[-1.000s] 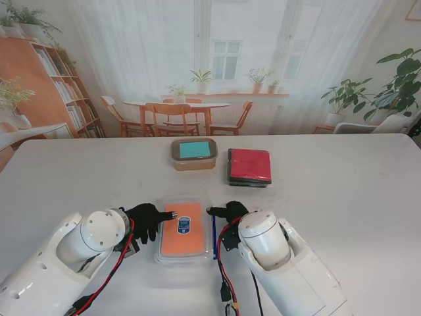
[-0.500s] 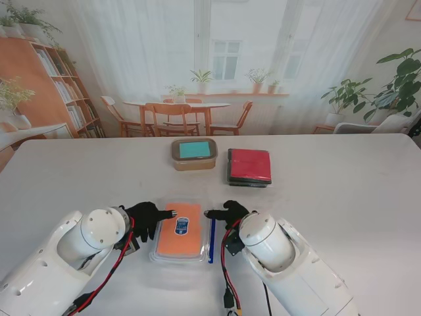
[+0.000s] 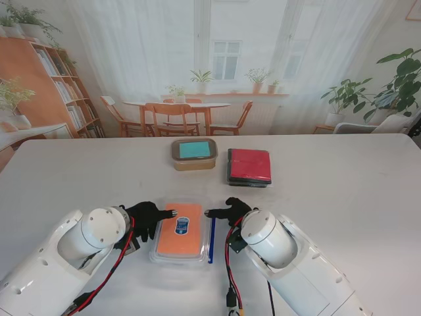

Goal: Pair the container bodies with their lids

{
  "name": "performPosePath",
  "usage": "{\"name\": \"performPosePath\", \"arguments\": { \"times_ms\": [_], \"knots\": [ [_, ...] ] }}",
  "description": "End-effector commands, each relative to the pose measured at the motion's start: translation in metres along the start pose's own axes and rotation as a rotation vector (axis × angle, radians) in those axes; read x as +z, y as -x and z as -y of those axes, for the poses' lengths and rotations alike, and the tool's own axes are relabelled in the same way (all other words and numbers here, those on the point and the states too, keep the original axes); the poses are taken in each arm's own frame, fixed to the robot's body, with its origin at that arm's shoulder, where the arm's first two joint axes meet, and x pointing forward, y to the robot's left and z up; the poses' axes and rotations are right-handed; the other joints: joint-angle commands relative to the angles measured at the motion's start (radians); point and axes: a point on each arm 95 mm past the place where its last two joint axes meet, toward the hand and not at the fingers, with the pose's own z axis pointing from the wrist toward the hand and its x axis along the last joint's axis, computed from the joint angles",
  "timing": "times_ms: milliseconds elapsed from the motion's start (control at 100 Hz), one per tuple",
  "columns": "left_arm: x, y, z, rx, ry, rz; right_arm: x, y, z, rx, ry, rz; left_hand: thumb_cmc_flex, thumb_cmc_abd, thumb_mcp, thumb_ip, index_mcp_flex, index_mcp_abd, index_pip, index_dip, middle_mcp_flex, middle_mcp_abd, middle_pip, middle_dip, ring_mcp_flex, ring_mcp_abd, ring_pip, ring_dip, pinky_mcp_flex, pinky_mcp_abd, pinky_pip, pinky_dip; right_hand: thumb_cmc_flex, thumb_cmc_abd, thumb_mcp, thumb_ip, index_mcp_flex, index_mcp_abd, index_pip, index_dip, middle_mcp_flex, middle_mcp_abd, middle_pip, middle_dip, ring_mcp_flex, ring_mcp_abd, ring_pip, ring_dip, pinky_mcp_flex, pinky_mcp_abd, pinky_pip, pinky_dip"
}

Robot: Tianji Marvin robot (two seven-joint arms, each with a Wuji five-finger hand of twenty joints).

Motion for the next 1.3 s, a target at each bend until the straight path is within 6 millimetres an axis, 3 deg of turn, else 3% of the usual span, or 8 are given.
{"name": "performPosePath", "arguments": {
  "times_ms": [0, 590, 770, 1290],
  "knots": [
    [-0.001, -0.006, -0.007, -0.009, 0.014, -0.026, 0.007, 0.041, 0.028, 0.0, -0.065, 0.111, -0.001, -0.011, -0.011, -0.003, 0.026, -0.073, 0.014, 0.001, 0.017, -0.022, 0.02, -0.009, 0.033, 0.092, 0.039, -0.005, 0.038, -0.07, 0.041, -0.005, 0.149, -0.027, 0.097, 0.048, -0.009, -0.001, 0.006, -0.019, -0.032, 0.013, -0.012, -0.002, -0.114, 0.198, -0.271, -0.131, -0.02, 0.044, -0.147, -0.052],
    [-0.016, 0.008, 0.001, -0.05, -0.048, -0.022, 0.001, 0.037, 0.017, 0.006, -0.025, 0.076, 0.003, -0.013, -0.011, -0.004, 0.027, -0.114, -0.031, -0.011, 0.028, -0.011, 0.031, -0.005, 0.066, 0.09, 0.06, -0.003, 0.098, -0.085, 0.072, -0.017, 0.156, -0.01, 0.085, 0.051, -0.005, 0.004, 0.011, -0.029, -0.036, 0.017, -0.002, 0.019, -0.111, 0.194, -0.269, -0.127, -0.018, 0.04, -0.143, -0.042],
    [-0.02, 0.013, 0.004, -0.059, -0.065, -0.011, 0.002, 0.036, 0.018, 0.006, -0.029, 0.073, 0.008, -0.011, -0.012, -0.004, 0.038, -0.102, 0.037, 0.056, 0.061, -0.045, 0.111, 0.033, 0.126, 0.061, 0.147, 0.008, 0.183, -0.15, 0.182, -0.076, 0.157, -0.007, 0.082, 0.052, -0.004, 0.005, 0.013, -0.031, -0.036, 0.016, -0.001, 0.024, -0.112, 0.193, -0.269, -0.127, -0.02, 0.041, -0.144, -0.041],
    [-0.019, -0.002, -0.002, -0.067, -0.022, -0.072, -0.009, 0.036, 0.018, 0.001, 0.01, 0.031, 0.009, -0.01, -0.012, -0.003, 0.022, -0.096, 0.111, 0.094, 0.074, -0.058, 0.133, 0.047, 0.149, 0.051, 0.168, 0.013, 0.212, -0.169, 0.217, -0.107, 0.145, 0.008, 0.072, 0.052, 0.004, 0.005, 0.019, -0.036, -0.037, 0.017, 0.002, 0.039, -0.119, 0.192, -0.273, -0.129, -0.033, 0.038, -0.151, -0.041]
  ]
}}
